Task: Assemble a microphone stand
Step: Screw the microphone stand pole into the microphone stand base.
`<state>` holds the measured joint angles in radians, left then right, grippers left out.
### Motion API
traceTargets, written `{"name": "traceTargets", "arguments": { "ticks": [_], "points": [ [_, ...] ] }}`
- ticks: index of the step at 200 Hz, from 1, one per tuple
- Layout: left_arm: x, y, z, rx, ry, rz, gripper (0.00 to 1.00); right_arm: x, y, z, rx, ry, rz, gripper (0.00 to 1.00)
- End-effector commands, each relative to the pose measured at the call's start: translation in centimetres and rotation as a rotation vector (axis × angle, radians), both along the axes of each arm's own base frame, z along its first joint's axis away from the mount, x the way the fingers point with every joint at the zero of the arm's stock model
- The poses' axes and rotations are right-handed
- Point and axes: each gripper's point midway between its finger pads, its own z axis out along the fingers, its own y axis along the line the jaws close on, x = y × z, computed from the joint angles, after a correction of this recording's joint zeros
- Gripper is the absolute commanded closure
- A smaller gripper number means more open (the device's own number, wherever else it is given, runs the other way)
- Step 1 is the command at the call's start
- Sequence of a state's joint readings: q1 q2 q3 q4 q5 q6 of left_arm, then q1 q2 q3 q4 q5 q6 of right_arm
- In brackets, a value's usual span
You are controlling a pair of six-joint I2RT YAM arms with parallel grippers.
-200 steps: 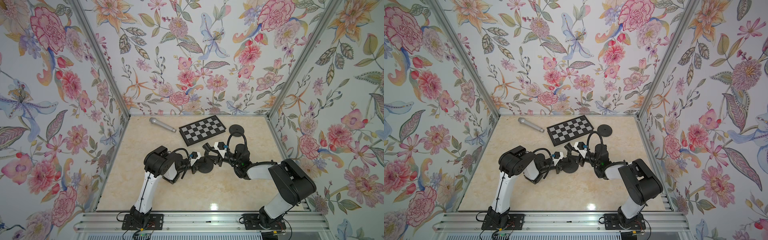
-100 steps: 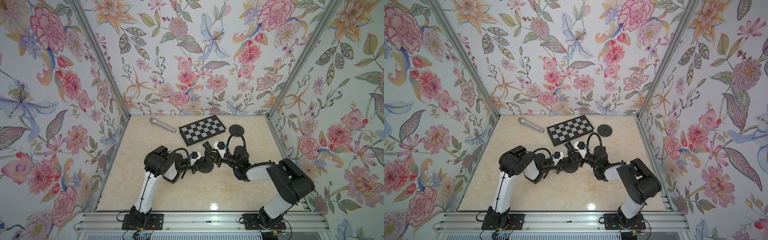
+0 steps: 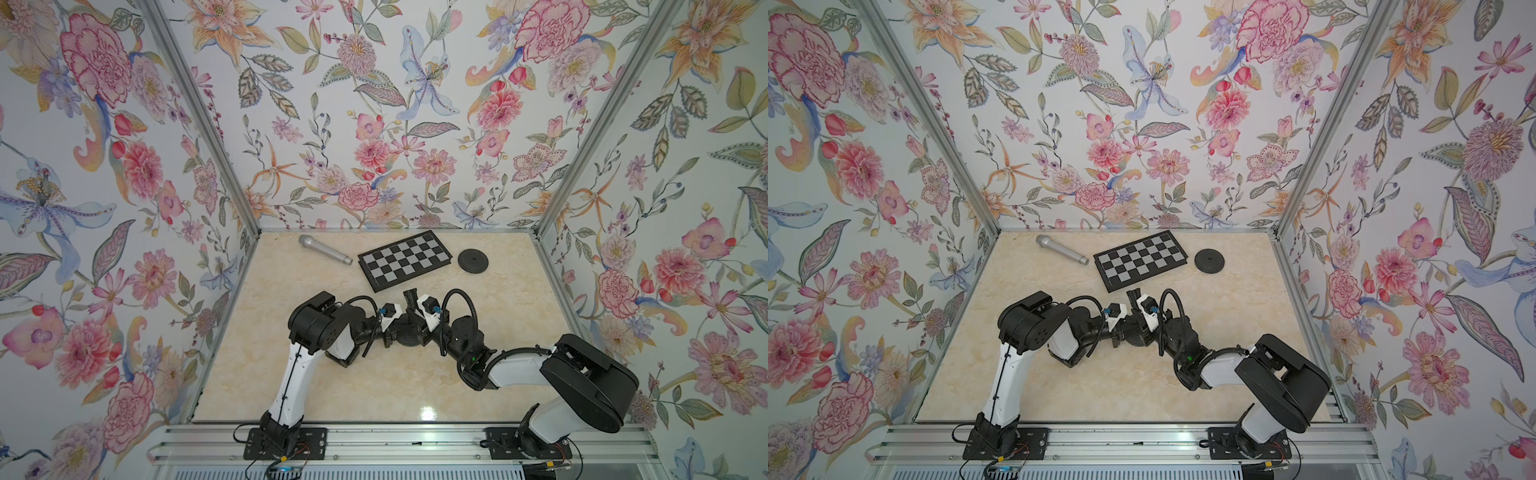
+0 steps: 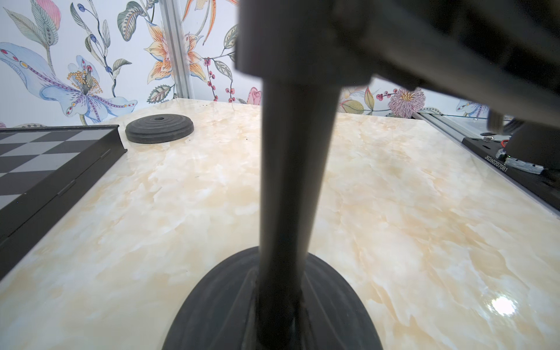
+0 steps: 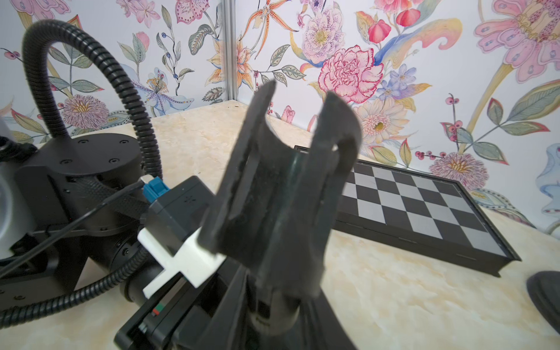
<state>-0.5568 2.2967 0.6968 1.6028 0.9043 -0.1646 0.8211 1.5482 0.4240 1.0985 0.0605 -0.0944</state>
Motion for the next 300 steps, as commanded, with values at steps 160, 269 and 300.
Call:
{"name": "traceTargets", "arguments": {
  "ticks": [160, 269, 300],
  "points": [
    [-1.9, -0.4, 1.1, -0.095, -0.096, -0.106, 0.76, 0.3, -0.3, 0.9, -0.086, -0.024, 0.629, 0.62],
    [-0.5, 0.2, 1.3, -0.092, -0.093, -0.004, 0.73, 3.0, -4.3, -3.0, -0.001, 0.089, -0.267, 1.00],
    [-0.8, 0.1, 0.9, -0.091, -0.076, -0.015, 0.74, 1.5, -1.8, -4.6, 0.062, 0.153, -0.292, 1.00]
  ]
}}
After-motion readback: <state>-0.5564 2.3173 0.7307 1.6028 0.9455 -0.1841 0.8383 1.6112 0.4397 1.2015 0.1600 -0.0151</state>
